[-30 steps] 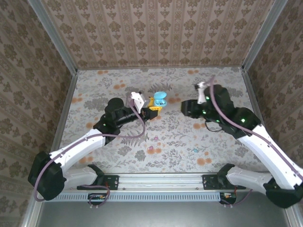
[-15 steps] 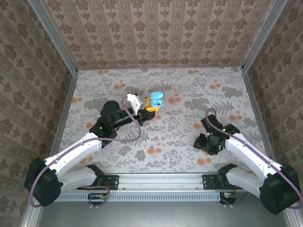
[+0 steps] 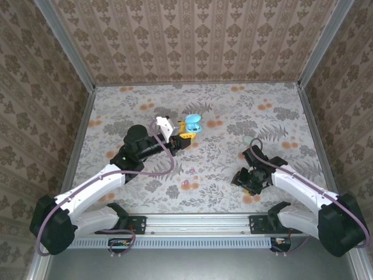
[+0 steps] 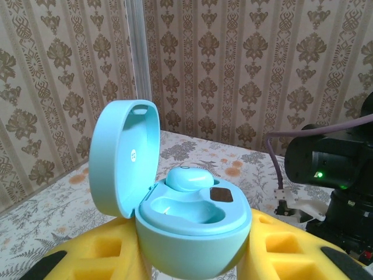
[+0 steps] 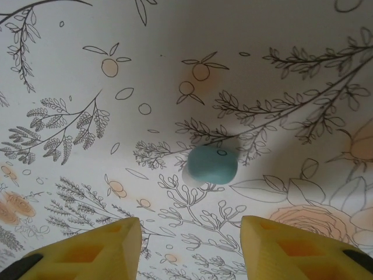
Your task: Insert the wireless bluetooth earbuds into the charging case
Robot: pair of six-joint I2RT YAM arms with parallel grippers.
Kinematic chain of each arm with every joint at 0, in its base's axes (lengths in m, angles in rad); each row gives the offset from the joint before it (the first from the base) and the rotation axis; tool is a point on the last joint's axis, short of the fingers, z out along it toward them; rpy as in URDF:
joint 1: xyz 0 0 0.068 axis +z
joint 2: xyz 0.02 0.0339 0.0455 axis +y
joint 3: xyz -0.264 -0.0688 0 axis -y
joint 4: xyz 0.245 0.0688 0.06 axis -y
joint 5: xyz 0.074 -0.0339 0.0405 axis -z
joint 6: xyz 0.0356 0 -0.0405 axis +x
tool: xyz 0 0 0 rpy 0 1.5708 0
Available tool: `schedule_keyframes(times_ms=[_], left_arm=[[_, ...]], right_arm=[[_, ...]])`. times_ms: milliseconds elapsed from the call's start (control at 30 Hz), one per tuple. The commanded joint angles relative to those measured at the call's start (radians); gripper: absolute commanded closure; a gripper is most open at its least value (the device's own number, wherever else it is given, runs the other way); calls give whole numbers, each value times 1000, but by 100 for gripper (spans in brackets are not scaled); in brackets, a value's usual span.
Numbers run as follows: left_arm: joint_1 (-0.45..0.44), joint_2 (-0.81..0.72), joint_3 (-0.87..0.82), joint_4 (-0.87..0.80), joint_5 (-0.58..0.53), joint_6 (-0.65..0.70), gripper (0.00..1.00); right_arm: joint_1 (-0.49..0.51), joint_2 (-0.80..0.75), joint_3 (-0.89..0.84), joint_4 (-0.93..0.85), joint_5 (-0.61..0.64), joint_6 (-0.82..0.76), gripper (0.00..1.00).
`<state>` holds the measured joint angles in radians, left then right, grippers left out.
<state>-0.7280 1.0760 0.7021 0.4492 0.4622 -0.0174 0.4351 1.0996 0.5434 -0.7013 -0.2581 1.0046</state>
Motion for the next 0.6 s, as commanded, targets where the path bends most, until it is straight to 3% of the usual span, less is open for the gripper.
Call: schedule_keyframes(times_ms=[0,567], left_arm=[[-7,-19,0,14,-11,19,71],[-8,2,17,6,-17,25,71]], right_arm=[[10,25,-5,26,-3,27,49],[14,146,56,79,55,-16,52]])
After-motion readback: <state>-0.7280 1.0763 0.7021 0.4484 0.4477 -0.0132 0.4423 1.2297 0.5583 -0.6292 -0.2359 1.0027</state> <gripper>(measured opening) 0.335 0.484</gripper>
